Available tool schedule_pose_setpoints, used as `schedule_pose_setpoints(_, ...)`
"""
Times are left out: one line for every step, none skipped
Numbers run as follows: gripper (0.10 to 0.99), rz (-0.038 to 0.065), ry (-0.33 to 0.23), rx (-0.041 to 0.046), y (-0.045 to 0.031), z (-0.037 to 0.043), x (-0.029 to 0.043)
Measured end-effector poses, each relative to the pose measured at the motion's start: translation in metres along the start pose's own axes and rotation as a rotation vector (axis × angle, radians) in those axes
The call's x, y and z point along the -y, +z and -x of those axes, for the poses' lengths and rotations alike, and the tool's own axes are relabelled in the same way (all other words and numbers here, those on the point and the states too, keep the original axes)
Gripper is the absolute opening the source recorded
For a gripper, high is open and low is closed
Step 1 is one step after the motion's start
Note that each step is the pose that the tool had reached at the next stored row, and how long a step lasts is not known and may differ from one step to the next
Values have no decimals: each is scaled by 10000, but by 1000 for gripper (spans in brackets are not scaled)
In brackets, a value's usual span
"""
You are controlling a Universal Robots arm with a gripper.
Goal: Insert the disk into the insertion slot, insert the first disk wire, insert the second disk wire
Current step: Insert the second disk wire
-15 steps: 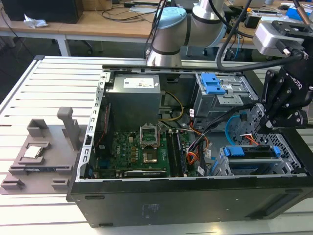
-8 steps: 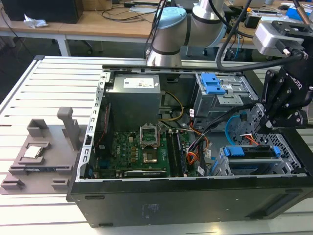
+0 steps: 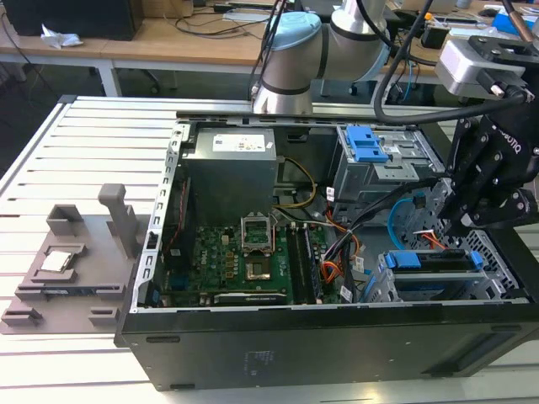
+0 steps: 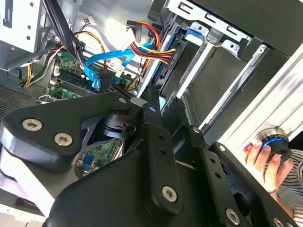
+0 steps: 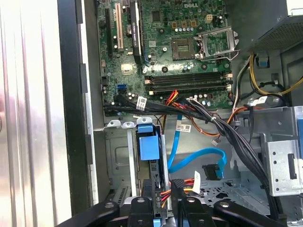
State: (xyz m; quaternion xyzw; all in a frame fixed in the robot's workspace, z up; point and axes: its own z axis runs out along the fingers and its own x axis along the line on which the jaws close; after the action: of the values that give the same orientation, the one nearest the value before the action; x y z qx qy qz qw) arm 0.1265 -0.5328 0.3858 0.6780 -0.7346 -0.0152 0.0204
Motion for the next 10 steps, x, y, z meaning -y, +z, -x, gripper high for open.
schedule_pose_setpoints(302, 0, 0, -3, -11, 0, -1)
schedule_pose_setpoints(302, 0, 0, -2, -28, -1, -2)
schedule_pose_setpoints(302, 0, 0, 0, -31, -1, -2)
schedule_pose_setpoints(302, 0, 0, 0, -33, -1, -2)
schedule_pose_setpoints(302, 0, 0, -3, -40, -1, -2)
schedule_pose_setpoints(302, 0, 0, -3, -45, -1, -2)
schedule_pose_setpoints(302, 0, 0, -3, -53, -1, -3)
schedule_pose_setpoints(302, 0, 1, -3, -74, -1, -4)
schedule_pose_setpoints(302, 0, 1, -1, -90, -1, -4)
schedule_pose_setpoints(302, 0, 0, -2, -95, -1, -4)
